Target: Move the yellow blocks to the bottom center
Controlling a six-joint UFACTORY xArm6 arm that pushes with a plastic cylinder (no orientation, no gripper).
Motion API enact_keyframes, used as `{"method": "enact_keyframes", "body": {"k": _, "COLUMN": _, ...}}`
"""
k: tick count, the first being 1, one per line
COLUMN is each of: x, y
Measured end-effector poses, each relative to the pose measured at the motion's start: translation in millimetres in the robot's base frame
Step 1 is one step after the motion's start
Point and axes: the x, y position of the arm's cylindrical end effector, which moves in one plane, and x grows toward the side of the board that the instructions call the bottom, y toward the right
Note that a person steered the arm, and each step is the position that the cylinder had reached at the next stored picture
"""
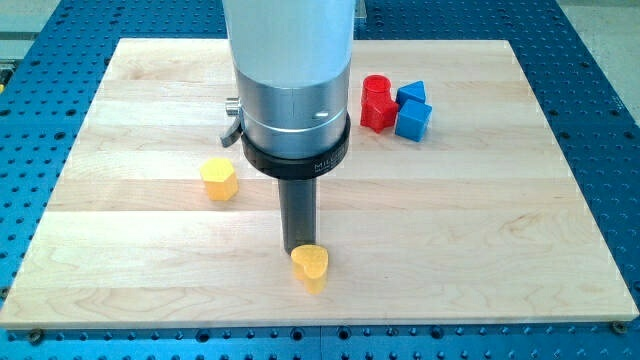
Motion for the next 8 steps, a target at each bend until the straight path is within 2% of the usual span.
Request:
{"method": "enact_keyframes", "body": {"k": 1, "x": -24, "y": -33}}
{"method": "enact_keyframes", "body": {"k": 3, "x": -30, "y": -147}}
{"method": "enact_keyframes", "body": {"k": 4, "x": -67, "y": -150}}
{"method": "enact_keyframes", "body": {"k": 5, "x": -108, "y": -124}}
{"method": "enact_keyframes", "body": {"k": 6, "x": -93, "y": -99}}
{"method": "enact_keyframes", "body": {"k": 8, "x": -34, "y": -53}}
